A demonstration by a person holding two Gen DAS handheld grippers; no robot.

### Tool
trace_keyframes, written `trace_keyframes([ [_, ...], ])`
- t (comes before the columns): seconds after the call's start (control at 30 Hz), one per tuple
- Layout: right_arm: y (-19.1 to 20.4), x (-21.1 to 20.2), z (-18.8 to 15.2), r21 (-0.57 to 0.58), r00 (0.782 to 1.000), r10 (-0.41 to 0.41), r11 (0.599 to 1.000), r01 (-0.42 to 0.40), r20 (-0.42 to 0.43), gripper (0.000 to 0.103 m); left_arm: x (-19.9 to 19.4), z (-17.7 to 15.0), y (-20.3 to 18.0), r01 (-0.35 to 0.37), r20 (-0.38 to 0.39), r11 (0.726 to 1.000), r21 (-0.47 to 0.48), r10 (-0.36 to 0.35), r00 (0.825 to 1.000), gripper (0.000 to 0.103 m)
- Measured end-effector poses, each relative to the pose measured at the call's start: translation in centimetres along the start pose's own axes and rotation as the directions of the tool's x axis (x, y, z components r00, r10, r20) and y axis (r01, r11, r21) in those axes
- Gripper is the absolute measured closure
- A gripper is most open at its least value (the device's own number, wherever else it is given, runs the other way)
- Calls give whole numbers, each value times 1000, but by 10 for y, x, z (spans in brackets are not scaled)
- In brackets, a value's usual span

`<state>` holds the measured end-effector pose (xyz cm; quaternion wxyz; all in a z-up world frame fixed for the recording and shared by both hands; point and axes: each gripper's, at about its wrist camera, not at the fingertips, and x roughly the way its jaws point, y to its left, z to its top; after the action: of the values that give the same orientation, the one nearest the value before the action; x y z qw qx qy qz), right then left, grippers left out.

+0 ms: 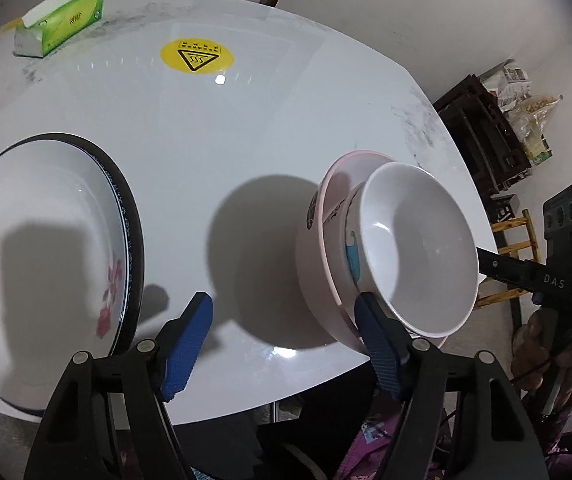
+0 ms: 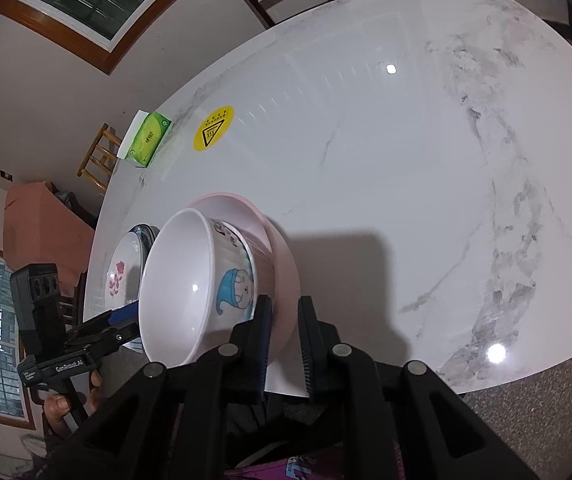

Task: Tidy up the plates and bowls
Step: 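Lower the blue-striped bowl into the Rabbit bowl inside the pink bowl, then grasp the rim of the nested bowl stack with both grippers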

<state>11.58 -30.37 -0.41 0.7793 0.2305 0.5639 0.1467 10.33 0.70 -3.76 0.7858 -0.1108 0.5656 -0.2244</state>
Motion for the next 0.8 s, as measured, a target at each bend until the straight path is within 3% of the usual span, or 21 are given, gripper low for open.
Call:
trace_keyframes([
  [0.3,-2,2,6,20,1000,-16,1000,16,-17,85,3,4,5,69,9,998,-9,-69,998,39],
  [0.6,-2,23,15,44,995,-34,998,38,-91,85,2,5,-2,-7,20,999,45,6,1000,28],
  [0.8,-5,26,14,56,996,-22,998,26,-86,85,1,9,-5,-3,10,999,34,2,1000,46],
])
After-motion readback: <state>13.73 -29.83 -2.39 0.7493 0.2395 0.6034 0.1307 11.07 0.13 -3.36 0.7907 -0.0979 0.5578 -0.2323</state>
